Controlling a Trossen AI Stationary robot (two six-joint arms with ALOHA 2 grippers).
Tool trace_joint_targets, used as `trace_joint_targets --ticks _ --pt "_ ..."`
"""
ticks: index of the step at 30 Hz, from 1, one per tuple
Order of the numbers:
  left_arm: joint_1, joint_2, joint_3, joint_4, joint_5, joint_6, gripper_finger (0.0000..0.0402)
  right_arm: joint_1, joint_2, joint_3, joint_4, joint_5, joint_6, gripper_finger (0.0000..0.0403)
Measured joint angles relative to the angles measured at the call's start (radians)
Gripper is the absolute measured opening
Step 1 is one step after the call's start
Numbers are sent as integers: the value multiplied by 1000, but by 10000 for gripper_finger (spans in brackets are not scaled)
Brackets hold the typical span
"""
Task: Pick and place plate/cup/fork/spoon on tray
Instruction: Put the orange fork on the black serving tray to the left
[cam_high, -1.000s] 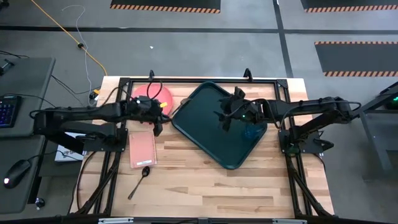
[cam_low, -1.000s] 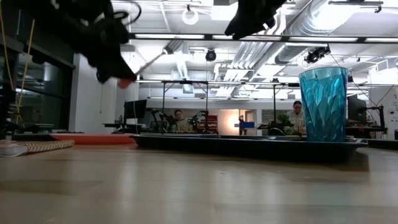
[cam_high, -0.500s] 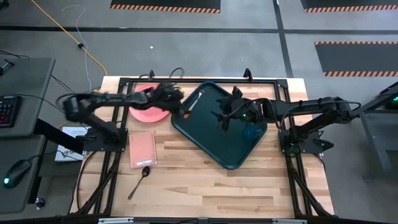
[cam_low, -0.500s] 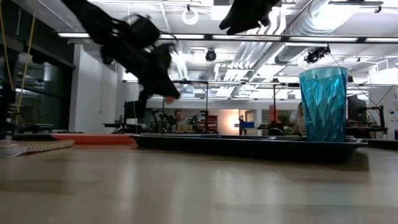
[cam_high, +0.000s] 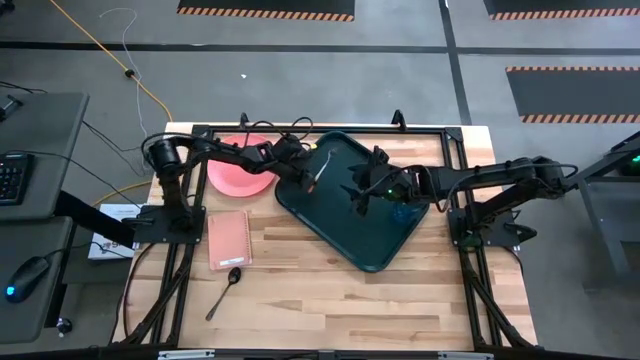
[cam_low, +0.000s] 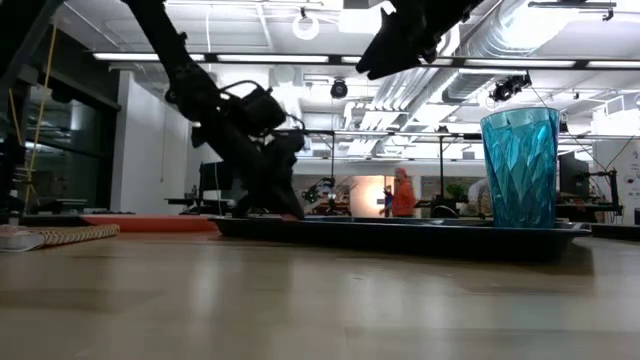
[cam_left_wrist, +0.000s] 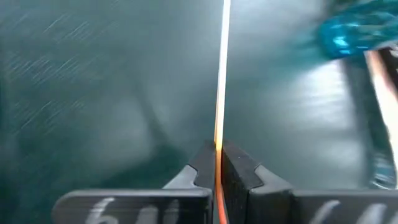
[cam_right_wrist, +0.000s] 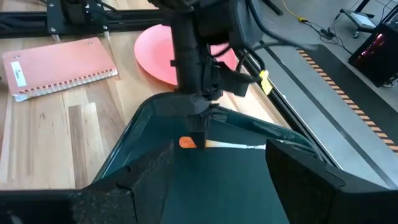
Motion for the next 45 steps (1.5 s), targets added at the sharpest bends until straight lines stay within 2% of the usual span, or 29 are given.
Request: trace_joint_targets --ticks 11,27,39,45 --pt "18 59 3 3 116 -2 0 0 0 -11 75 -2 -16 248" --pt "19 61 1 -2 106 2 22 0 0 -11 75 -5 0 248" --pt "20 61 0 -2 110 2 98 0 0 -11 75 -16 3 248" --pt "52 22 -4 -19 101 14 132 0 0 -11 76 -31 5 248"
